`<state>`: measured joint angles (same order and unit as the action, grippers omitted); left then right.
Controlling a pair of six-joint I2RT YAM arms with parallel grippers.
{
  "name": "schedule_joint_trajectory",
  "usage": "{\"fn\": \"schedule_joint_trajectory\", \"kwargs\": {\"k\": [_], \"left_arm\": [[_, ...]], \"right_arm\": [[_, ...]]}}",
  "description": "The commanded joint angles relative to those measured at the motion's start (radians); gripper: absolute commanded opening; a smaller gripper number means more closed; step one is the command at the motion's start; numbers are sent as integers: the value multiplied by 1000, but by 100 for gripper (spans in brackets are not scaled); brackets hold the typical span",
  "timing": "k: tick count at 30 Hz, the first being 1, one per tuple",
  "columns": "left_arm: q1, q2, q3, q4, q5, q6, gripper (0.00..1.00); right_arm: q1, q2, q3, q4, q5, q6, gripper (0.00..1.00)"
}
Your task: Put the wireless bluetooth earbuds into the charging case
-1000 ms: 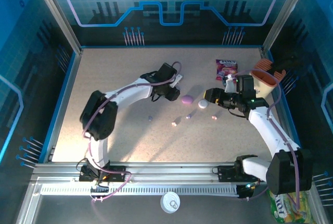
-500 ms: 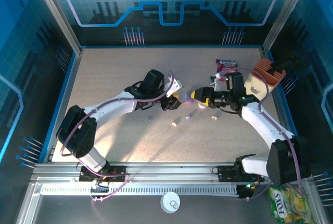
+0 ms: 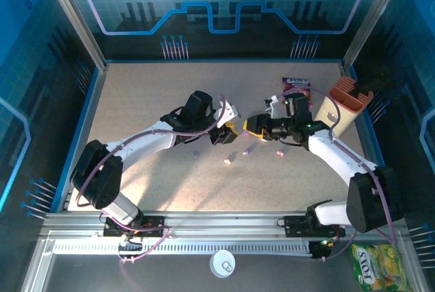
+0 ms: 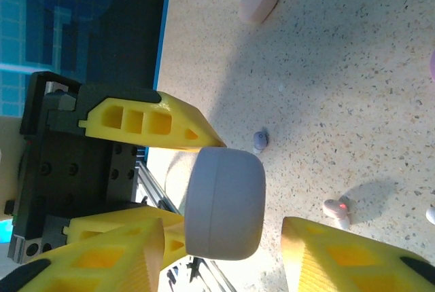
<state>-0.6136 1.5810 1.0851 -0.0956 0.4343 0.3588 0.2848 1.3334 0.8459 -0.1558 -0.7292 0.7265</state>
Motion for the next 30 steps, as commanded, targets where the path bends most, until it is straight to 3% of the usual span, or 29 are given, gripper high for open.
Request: {"fn": "schedule_joint_trajectory", "kwargs": {"k": [1,7,11,15,18,20,25,30], "left_arm": [[-7,-40,-20,39,47,29,41],[-7,-42,-36,58,61,34,41],[-6,-45,-44,69,56,30,42],[-7,-63,-78,134,45,32,61],[-7,-85,-135,251,49,16,79],[-5,-105,-177,362,43,-54,85],[-5,-127,-276,694,41,-289,83],[-16,-127,-317,843,79,-351,83]], "right_arm": [[12,16,28,9,-22,-8,41],[13,24,27,20,-24,-3,28],[13,18,27,26,-26,-1,24],[9,-5,18,64,-24,17,21],[-10,-36,-17,173,-43,91,20],[-23,-55,-34,228,-70,145,20],[-53,-133,-58,269,-115,255,20],[-87,-263,-123,331,-130,398,19]]}}
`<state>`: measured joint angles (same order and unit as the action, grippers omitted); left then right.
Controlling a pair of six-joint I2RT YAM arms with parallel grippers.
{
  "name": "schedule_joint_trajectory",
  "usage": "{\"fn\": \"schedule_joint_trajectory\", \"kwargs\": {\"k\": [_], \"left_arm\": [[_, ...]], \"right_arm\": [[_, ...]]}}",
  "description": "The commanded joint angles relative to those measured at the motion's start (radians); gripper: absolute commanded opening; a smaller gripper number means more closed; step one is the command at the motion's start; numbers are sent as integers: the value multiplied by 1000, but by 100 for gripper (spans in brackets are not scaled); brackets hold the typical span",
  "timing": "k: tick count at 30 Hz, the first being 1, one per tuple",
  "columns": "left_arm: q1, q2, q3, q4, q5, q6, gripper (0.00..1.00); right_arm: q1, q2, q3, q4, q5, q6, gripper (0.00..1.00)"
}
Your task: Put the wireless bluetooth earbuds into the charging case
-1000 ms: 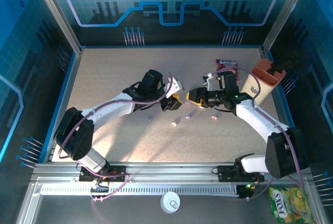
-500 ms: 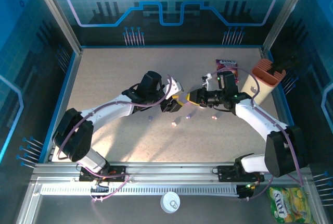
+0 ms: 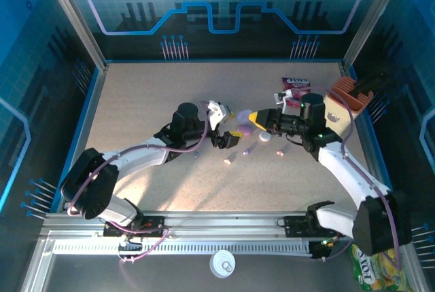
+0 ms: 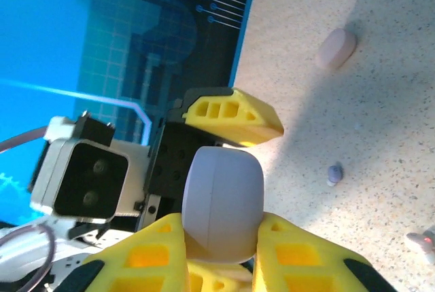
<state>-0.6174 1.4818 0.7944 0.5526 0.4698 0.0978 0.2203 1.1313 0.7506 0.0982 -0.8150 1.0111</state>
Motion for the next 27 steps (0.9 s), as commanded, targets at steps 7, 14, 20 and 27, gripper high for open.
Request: {"fn": "schedule_joint_trajectory", "kwargs": {"k": [7,14,20,27], "left_arm": [[-16,43,-133,681,86,-155,84],[-25,143,-82,850,103,-219,76],[-45,153,-37,849,97,-196,73],[-70,175,-3,849,83,-178,61]], "right_arm": [[-49,-160,-103,312,-102,406,18],[-48,-182,-121,456,-84,563,17],[-38,-198,-137,484,-55,622,17],[-14,-197,-142,495,-30,638,17]]}}
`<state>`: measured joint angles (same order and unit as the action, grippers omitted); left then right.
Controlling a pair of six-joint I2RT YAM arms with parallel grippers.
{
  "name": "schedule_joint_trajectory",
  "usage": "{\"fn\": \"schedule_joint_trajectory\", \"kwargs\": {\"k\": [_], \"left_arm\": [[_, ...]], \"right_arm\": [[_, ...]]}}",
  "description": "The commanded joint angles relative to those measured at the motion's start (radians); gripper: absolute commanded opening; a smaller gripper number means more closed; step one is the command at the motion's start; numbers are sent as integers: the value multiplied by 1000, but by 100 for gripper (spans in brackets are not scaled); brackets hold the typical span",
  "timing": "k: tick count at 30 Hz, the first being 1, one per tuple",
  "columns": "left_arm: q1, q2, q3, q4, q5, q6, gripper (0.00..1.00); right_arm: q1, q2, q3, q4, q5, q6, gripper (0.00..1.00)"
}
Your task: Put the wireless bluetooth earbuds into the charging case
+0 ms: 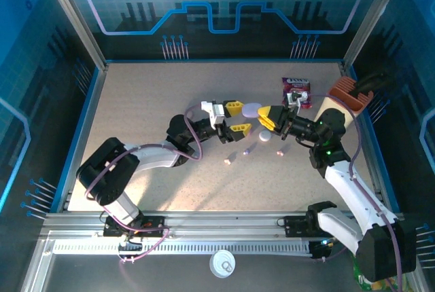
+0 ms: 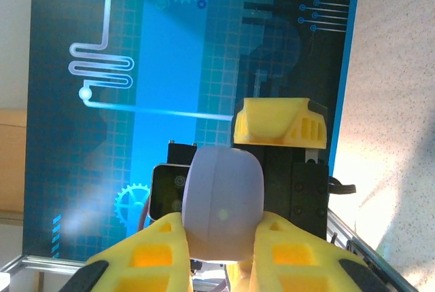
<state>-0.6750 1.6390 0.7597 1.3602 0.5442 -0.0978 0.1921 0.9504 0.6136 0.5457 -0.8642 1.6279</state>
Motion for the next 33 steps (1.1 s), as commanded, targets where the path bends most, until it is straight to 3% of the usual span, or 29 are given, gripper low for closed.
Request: {"fn": "schedule_joint_trajectory", "kwargs": {"k": [1,15,25,33], "left_arm": [[-16,21,36,42,9,18,60],[-20,22,58,42,17,-22,44],[-21,19,50,42,29,-51,51],[-20,13,48,42,39,-84,48]], "right_arm": [[17,-15,-6,46,21,19,17],[42,-7,-5,16,35,-21,17],[43,-5,-15,-7,37,-57,17],[39,5,-10,-23,28,-84,17]]}}
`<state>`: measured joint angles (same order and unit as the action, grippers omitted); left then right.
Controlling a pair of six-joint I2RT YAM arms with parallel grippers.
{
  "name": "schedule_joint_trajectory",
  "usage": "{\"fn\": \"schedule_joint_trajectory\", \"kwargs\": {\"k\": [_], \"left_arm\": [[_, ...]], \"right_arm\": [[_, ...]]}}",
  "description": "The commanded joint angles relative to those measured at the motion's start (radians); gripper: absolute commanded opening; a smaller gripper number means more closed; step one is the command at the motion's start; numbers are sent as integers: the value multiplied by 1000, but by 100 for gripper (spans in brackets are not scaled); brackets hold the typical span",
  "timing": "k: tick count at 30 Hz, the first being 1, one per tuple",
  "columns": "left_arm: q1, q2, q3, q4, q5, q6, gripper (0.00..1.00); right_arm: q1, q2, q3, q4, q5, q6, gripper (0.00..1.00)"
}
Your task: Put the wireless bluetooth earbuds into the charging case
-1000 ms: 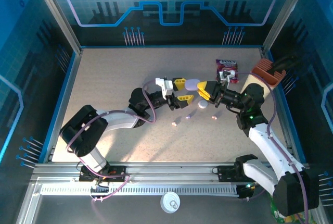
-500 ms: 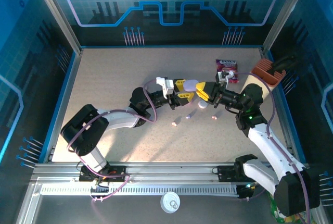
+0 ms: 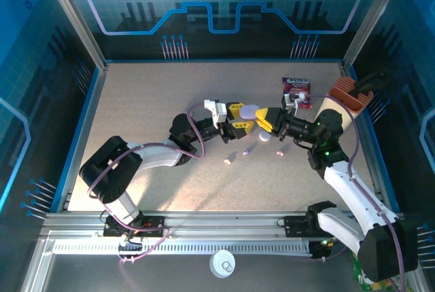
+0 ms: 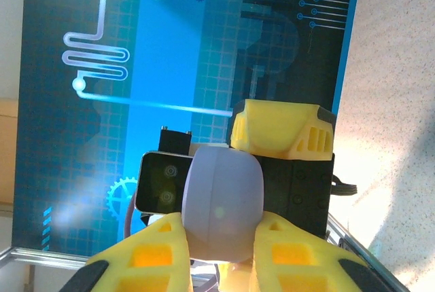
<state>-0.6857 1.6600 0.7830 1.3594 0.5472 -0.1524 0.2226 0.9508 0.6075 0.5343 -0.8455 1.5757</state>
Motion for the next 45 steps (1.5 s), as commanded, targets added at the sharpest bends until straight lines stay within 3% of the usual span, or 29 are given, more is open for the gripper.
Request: {"fn": "schedule_joint_trajectory", "kwargs": {"k": [1,20,25,36,38,41,45], "left_arm": [[-9,-7,26,43,38,-33,48],[-9,-2,42,43,66,-58,45],[-10,-2,41,43,68,-53,52],[-8,4,41,43,71,-49,37],[-8,6,41,41,71,-48,37],[-8,5,34,41,71,-50,36],[-7,-21,12,-14,74,-29,36]], "right_arm": [[7,6,-3,-13,8,-35,18],[0,17,-15,-10,3,-49,18],[-2,20,-18,-6,4,-45,18],[-4,22,-18,11,3,-27,19],[-5,22,-17,14,4,-26,23],[-12,15,-15,10,8,-49,41],[-51,-19,3,-83,2,-211,62]]}}
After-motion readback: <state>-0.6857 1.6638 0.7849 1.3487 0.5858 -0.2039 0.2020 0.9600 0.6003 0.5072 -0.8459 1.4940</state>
